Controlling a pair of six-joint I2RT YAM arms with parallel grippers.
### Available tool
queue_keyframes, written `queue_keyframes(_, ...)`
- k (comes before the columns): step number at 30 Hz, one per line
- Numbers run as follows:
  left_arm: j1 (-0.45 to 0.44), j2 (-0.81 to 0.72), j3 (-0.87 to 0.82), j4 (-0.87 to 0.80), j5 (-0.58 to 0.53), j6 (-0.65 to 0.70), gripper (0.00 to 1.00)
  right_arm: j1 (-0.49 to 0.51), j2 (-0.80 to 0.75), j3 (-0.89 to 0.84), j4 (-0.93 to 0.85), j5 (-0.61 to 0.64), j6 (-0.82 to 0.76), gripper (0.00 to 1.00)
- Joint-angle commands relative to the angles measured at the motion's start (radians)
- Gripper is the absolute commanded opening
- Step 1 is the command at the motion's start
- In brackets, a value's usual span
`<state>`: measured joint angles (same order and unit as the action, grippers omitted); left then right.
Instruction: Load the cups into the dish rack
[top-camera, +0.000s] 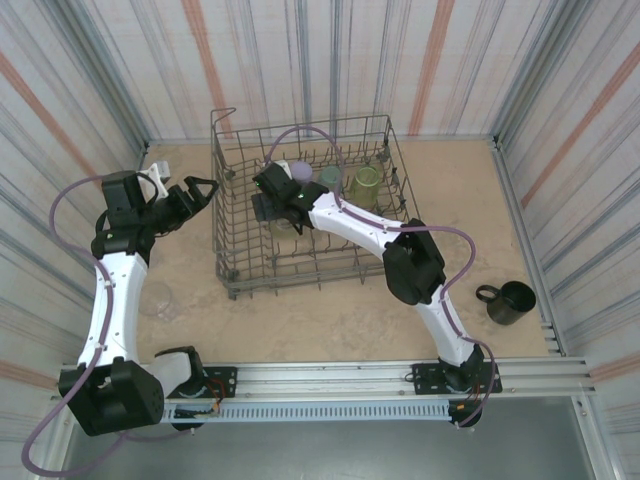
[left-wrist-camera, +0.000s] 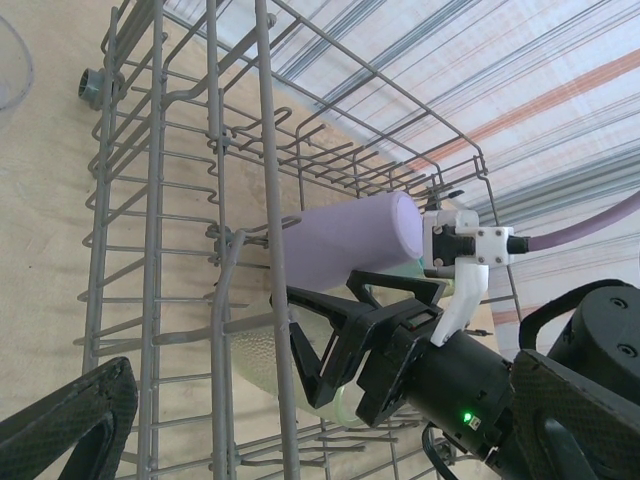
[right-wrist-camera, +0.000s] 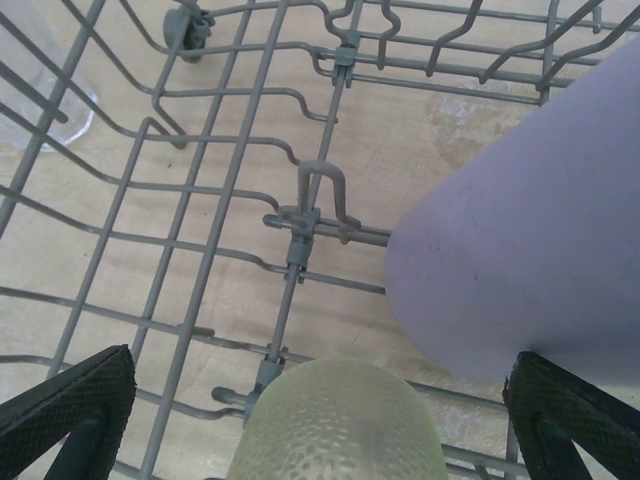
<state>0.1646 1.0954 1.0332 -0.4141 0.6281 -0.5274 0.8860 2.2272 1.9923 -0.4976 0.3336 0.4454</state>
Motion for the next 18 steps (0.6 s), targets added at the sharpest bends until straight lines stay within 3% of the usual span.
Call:
queue_keyframes(1, 0.015, -0.027, -0.018, 0.026, 0.021, -0.006, 0.99, 0.008, -0.097, -0.014, 0.003, -0.011, 0.041, 0.99)
queue_keyframes(18, 0.017, -0.021, -0.017, 0.029, 0.019, -0.005, 0.99, 0.037, -0.430, -0.260, 0.025, 0.058, 0.066, 0.99)
